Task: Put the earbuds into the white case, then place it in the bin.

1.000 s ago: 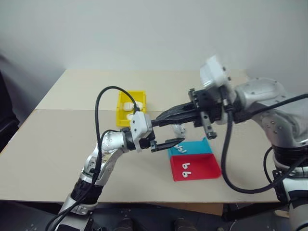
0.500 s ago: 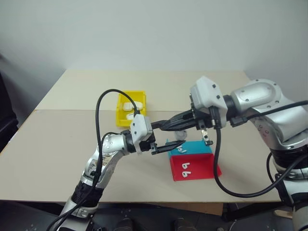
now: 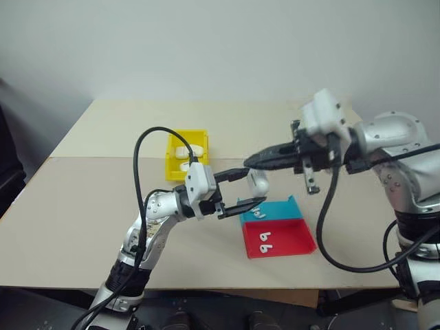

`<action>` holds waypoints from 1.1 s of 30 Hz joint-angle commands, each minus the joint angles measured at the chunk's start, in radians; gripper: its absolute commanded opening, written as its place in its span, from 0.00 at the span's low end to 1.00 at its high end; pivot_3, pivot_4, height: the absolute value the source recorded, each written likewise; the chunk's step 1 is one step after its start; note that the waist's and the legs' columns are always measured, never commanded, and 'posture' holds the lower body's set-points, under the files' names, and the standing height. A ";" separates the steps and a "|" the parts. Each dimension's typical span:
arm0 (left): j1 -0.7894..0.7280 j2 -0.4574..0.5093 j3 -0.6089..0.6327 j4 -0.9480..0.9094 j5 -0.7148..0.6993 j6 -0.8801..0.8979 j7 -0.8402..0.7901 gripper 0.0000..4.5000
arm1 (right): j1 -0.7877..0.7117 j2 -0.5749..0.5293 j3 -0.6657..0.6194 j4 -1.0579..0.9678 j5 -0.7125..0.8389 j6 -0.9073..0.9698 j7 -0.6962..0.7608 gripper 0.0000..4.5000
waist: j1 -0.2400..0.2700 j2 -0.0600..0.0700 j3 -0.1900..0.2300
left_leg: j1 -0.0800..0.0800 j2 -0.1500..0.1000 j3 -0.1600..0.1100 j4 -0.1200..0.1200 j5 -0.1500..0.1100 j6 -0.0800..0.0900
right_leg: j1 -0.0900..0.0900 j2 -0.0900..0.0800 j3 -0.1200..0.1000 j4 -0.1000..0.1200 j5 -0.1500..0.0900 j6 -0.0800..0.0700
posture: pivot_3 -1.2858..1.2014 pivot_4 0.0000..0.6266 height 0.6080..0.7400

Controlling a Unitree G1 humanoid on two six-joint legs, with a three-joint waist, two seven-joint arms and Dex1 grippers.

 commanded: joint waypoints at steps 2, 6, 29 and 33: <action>-0.113 -0.068 0.062 0.028 0.137 -0.027 0.250 0.61 | 0.015 0.036 -0.189 0.011 0.118 0.047 -0.141 0.01 | 0.009 0.000 0.000 | 0.000 0.000 0.000 0.000 0.000 0.000 | 0.001 0.000 0.000 0.000 0.000 0.001 | 0.52 0.24 1.00; -0.312 -0.101 0.150 0.207 0.248 0.127 0.535 0.61 | 0.125 0.048 -0.227 -0.029 0.122 0.063 -0.233 0.01 | 0.018 0.000 0.000 | 0.000 -0.001 -0.001 0.001 0.000 0.000 | 0.001 0.000 -0.001 -0.001 0.001 0.001 | 0.52 0.24 1.00; -0.500 -0.117 0.178 0.801 0.406 0.248 0.817 1.00 | 0.422 0.022 -0.185 -0.149 0.103 0.080 -0.355 0.00 | 0.009 0.000 0.000 | -0.003 -0.002 -0.001 -0.001 -0.001 0.001 | -0.001 0.000 -0.001 -0.002 0.001 0.003 | 0.52 0.24 1.00; -0.466 -0.115 0.211 0.737 0.356 0.196 0.768 1.00 | 0.410 0.023 -0.173 -0.143 0.092 0.061 -0.342 0.00 | 0.010 0.000 0.000 | -0.003 -0.002 -0.001 -0.001 -0.001 0.001 | -0.001 -0.001 -0.001 -0.002 0.001 0.003 | 0.52 0.24 1.00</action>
